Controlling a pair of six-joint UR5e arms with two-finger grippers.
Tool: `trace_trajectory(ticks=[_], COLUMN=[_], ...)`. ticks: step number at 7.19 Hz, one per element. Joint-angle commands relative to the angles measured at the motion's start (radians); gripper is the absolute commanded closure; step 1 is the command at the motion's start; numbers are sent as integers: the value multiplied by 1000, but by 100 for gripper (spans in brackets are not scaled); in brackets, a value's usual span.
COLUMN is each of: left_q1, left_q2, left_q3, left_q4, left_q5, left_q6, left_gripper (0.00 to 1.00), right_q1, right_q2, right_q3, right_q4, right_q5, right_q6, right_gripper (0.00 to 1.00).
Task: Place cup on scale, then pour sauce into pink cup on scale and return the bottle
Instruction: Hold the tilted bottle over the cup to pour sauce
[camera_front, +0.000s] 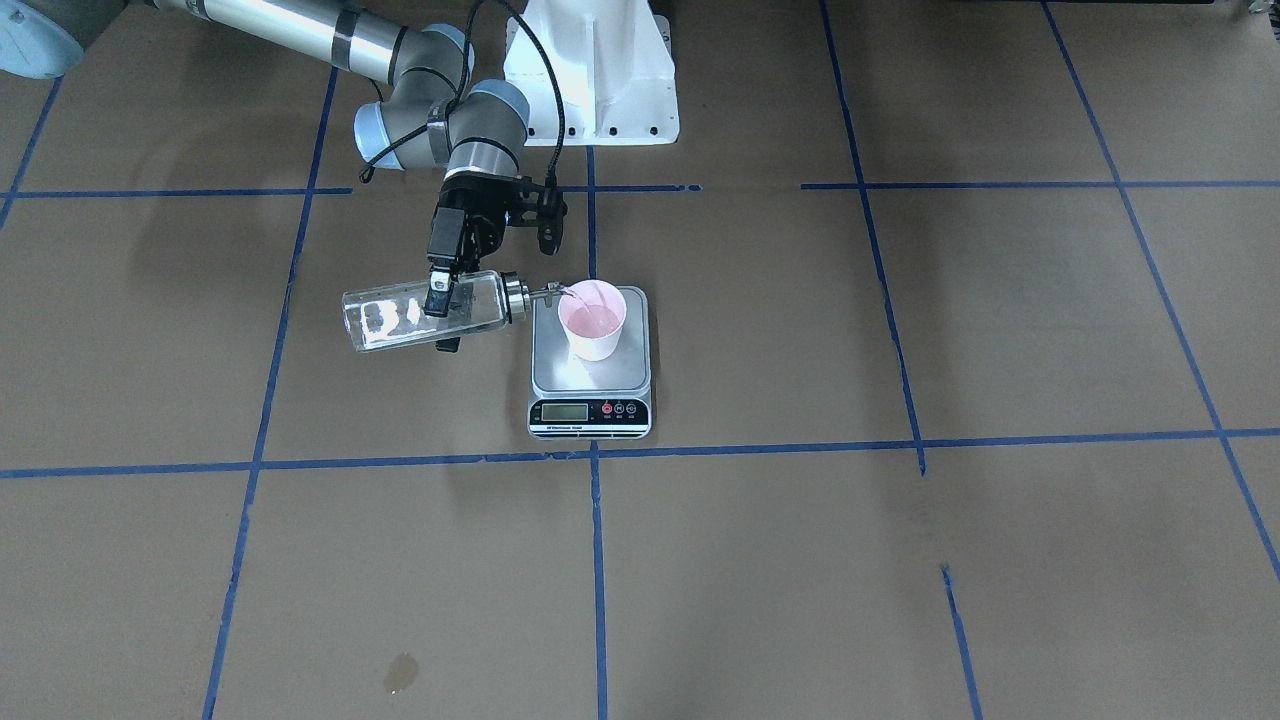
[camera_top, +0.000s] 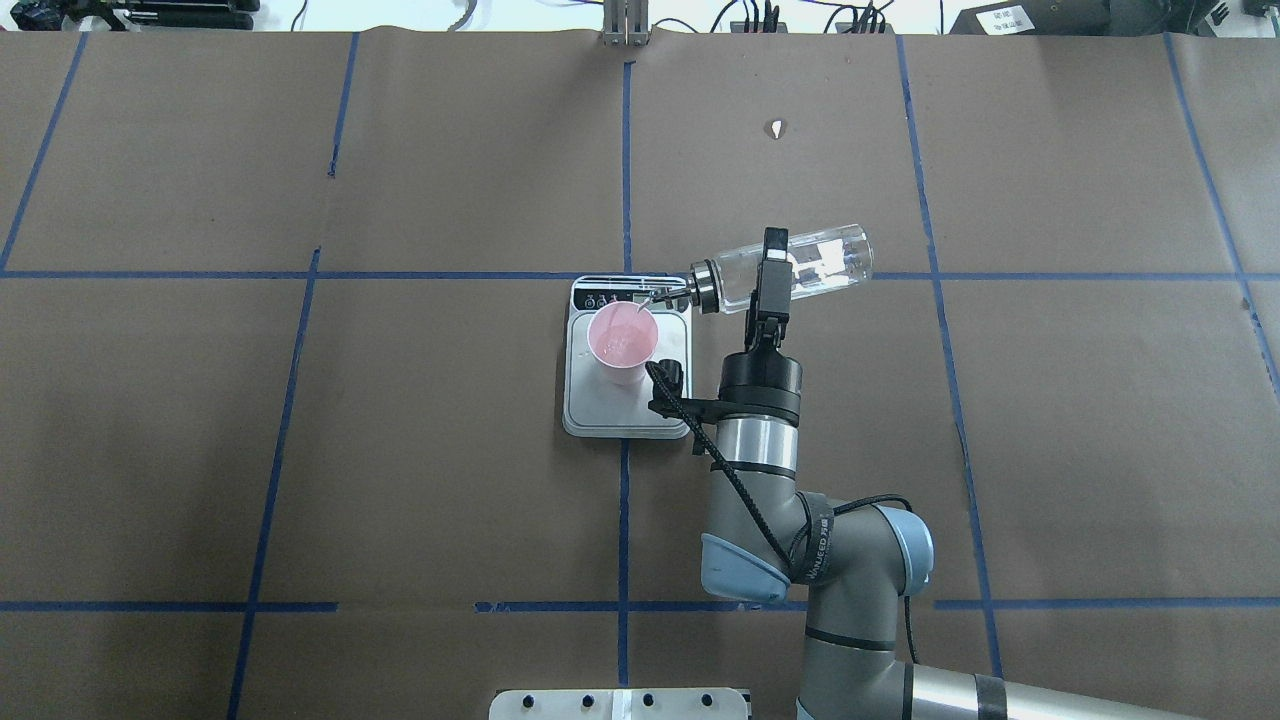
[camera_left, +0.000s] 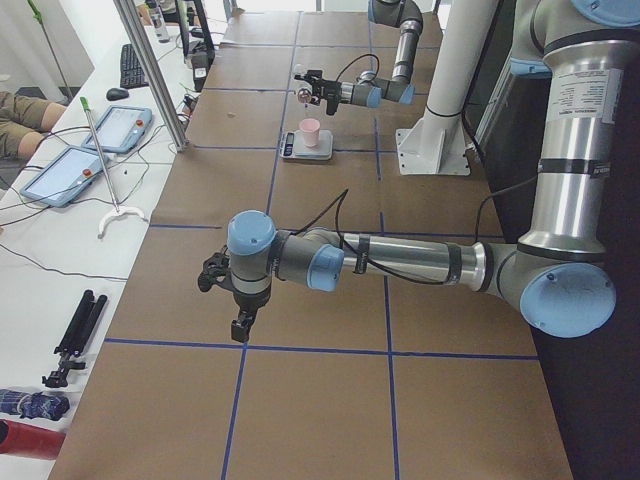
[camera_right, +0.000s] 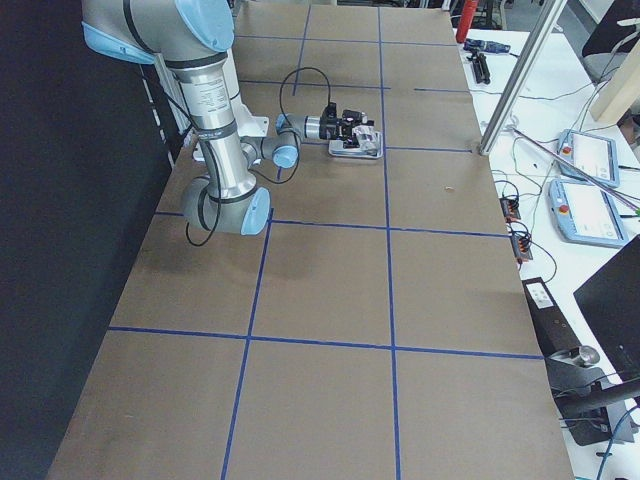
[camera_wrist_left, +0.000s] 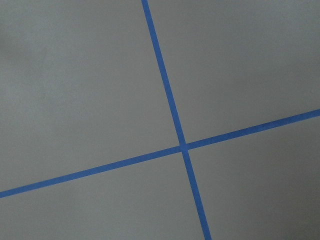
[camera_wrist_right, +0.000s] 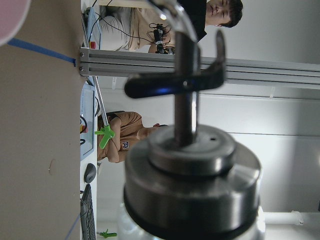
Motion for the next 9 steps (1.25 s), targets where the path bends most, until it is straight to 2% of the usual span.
trace_trajectory(ticks=[1, 4, 7, 9], left_q1=[-1, 0, -1, 0], left_q2=[0, -2, -2, -2], left_q3=[-1, -3, -3, -4], left_q4=[0, 0, 0, 0], left_q5=[0, 0, 0, 0], left_q6=[0, 0, 0, 0], left_gripper=[0, 0, 0, 0], right_q1=[0, 0, -2, -2], right_q2=[-1, 2, 2, 0], right_q3=[2, 14, 66, 65], right_q4=[2, 6, 12, 101], right_q5=[0, 9, 24, 58], right_q6=[0, 3, 20, 20], right_gripper=[100, 100, 100, 100])
